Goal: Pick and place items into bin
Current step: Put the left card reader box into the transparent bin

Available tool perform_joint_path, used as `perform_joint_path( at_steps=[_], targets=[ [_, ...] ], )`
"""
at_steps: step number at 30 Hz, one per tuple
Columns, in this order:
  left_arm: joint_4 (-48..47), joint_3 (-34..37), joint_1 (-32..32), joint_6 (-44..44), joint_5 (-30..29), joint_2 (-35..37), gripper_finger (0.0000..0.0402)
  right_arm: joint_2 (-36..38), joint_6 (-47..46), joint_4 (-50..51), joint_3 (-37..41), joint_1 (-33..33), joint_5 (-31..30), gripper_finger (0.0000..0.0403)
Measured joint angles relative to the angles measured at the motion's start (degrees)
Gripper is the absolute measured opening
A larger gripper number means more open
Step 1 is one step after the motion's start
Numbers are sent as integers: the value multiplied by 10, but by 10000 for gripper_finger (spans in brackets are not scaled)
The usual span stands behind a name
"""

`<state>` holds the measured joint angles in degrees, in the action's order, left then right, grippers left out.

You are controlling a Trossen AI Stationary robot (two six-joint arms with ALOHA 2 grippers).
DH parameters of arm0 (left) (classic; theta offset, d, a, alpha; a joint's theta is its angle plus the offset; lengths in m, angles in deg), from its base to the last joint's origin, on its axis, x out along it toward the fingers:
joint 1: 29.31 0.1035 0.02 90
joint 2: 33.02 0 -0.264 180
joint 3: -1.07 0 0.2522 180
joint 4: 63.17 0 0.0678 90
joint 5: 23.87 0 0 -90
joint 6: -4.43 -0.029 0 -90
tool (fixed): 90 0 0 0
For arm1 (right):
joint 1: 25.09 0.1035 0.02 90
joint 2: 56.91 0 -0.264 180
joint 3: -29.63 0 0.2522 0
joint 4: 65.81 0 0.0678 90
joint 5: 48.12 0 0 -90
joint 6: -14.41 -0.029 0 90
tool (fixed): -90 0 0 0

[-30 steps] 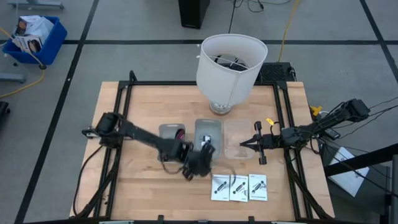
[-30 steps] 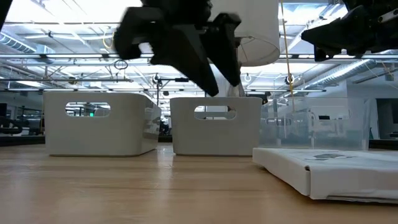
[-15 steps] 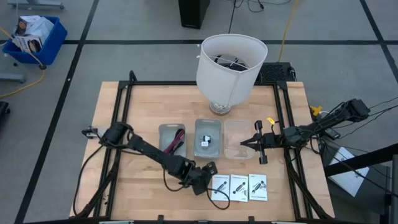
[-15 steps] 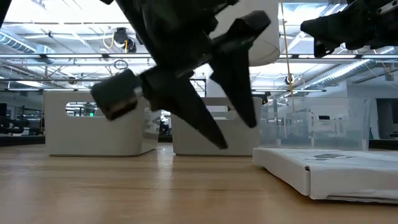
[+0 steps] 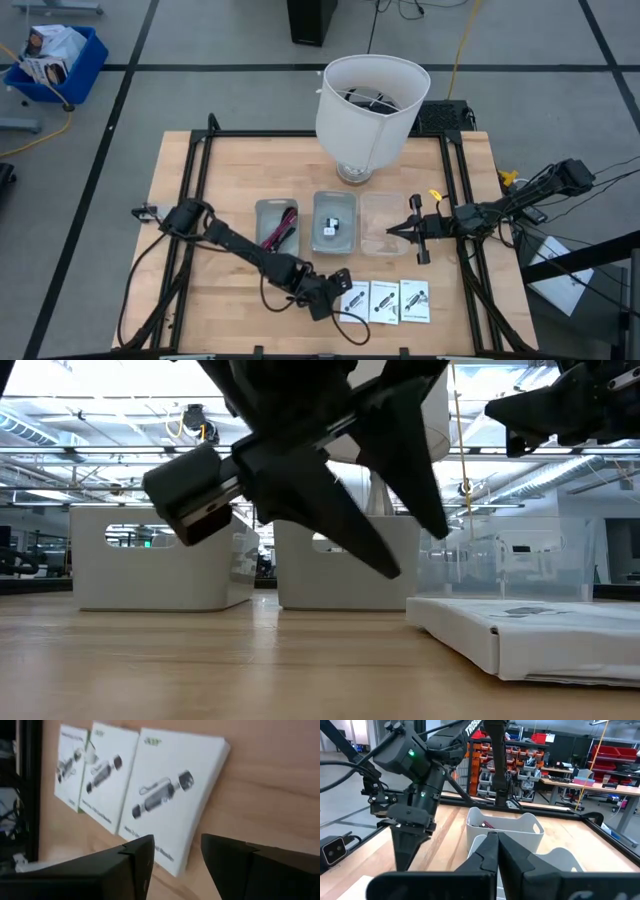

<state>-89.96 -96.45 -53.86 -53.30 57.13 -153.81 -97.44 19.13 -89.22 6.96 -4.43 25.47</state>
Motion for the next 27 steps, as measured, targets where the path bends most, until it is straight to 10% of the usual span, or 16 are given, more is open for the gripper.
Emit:
perform_joint_path(
  at_steps=[23,27],
  targets=[
    [54,-1,27,-35,66,-54,161,0,6,-24,1,0,0,1],
    [52,-1,25,-37,72,-55,108,0,9,-25,1,0,0,1]
  ],
)
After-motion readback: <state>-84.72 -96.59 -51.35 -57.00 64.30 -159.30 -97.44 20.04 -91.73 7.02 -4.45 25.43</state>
